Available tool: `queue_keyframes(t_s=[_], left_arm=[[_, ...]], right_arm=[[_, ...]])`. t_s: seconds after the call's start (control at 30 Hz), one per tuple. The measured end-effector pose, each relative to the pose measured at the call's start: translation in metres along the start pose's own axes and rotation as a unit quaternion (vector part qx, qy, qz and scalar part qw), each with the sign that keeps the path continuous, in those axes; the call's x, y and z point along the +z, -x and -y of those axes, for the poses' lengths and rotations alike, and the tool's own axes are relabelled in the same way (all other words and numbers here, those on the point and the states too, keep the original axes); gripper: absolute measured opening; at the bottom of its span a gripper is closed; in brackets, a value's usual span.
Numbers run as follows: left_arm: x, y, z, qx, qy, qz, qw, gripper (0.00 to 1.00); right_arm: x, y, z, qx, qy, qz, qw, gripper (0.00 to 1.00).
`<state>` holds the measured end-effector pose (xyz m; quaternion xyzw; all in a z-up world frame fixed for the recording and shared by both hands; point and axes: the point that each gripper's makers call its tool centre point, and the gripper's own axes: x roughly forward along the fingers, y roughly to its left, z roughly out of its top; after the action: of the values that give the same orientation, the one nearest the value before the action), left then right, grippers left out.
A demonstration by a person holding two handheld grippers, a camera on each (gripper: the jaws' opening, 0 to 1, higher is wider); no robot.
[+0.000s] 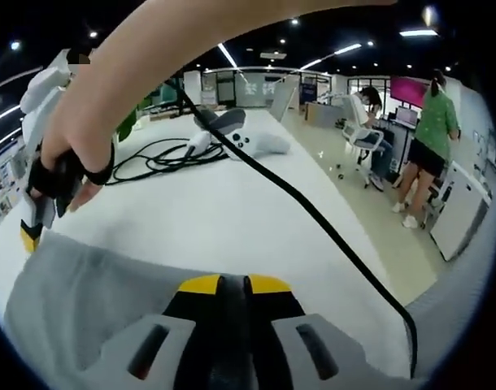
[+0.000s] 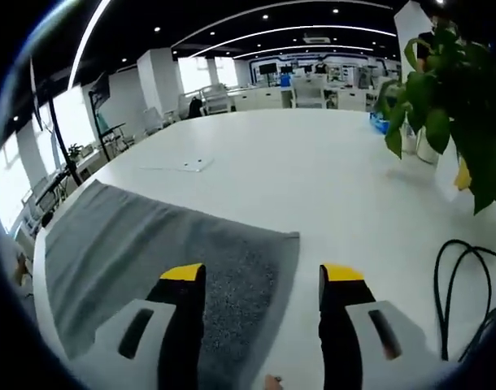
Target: Fold the towel on the table until its edges align and the towel forms a compact rectangular stack.
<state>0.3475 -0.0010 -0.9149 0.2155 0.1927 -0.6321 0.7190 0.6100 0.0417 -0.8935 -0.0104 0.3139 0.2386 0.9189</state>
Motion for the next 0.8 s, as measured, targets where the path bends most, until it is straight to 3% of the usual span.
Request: queue_keyframes(t_s=[0.1,0.2,0.37,0.53,0.63,0.8], left_arm=[[0.000,0.000,0.001,0.003,-0.007,0.000,1.0000,0.09],[0.000,0.001,-0.002,0.002,0.024,0.002,0.9997,0.07],[0.000,0.001,-0.003,0.000,0.038,0.004,0.9993,0.06],[0.001,0.003,-0.002,-0.003,0.033,0.004,0.9994,0.06],[0.001,0.003,-0.003,0.000,0.067,0.016,0.9976,0.06],[0.001,0.004,-0.003,0.000,0.064,0.020,0.9978,0.06]], right_arm=[[-0.001,-0.003,0.000,0.001,0.002,-0.002,1.0000,0.56],[-0.002,-0.006,0.002,-0.002,-0.006,-0.007,1.0000,0.55],[0.001,-0.010,0.007,-0.008,-0.003,-0.004,1.0000,0.50],[0.002,-0.018,0.012,-0.017,-0.003,-0.005,0.9998,0.41],[0.001,-0.024,0.015,-0.024,-0.007,-0.005,0.9997,0.38],[0.000,-0.034,0.021,-0.032,-0.016,-0.003,0.9994,0.33]])
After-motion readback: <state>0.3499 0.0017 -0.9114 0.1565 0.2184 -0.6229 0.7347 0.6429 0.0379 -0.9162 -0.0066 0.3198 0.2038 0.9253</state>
